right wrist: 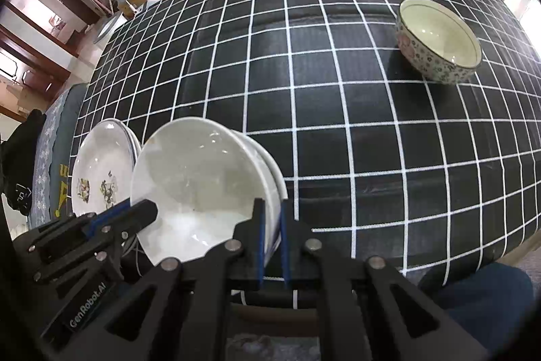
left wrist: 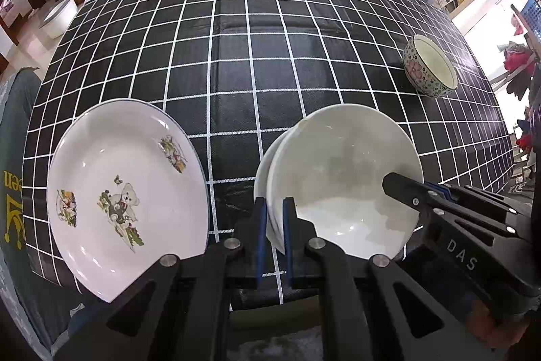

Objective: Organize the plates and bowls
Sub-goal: 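Lift the cream bowl and lower it into the plain white bowl, then release the stacked bowls and move both grippers to the speckled bowl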

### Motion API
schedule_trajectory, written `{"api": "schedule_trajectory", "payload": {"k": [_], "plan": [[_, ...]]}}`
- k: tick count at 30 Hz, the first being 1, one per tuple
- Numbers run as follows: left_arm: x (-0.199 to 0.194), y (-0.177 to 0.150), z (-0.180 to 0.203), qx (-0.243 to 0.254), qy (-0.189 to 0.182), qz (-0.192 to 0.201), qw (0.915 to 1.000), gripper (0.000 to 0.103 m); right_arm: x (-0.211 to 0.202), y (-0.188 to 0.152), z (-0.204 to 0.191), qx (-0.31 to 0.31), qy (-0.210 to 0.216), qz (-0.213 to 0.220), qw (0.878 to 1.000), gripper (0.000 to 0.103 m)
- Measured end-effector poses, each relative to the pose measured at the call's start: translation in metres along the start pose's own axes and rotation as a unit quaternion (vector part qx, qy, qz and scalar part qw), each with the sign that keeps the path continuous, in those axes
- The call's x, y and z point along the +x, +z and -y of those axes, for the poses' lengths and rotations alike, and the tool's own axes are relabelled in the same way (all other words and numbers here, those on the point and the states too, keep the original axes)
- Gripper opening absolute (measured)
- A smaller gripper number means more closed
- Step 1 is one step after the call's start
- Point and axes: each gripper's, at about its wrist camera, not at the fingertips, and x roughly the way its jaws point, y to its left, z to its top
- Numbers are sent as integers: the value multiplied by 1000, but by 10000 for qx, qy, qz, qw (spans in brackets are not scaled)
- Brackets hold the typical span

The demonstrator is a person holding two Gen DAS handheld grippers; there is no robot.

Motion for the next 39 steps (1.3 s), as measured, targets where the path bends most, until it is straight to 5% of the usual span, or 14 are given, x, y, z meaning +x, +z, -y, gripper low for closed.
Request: {"api": "schedule_trajectory", "payload": {"k": [15, 20, 33, 39], "plan": [[-7, 2, -2, -78, 11, 98, 9999, 8, -1, -4, 2, 252, -86, 207, 9994, 12], [-14, 6, 4, -4, 76, 203, 9998, 18, -12, -5, 9, 334, -91, 436, 9985, 50], [-45, 20, 42, 397, -2, 670, 9970, 44, -48, -3, 30, 500, -332, 986, 9933, 52], [-50, 28, 56, 559, -9, 758, 9956, 46, -63, -1, 42, 608, -433, 1183, 9902, 53]]}}
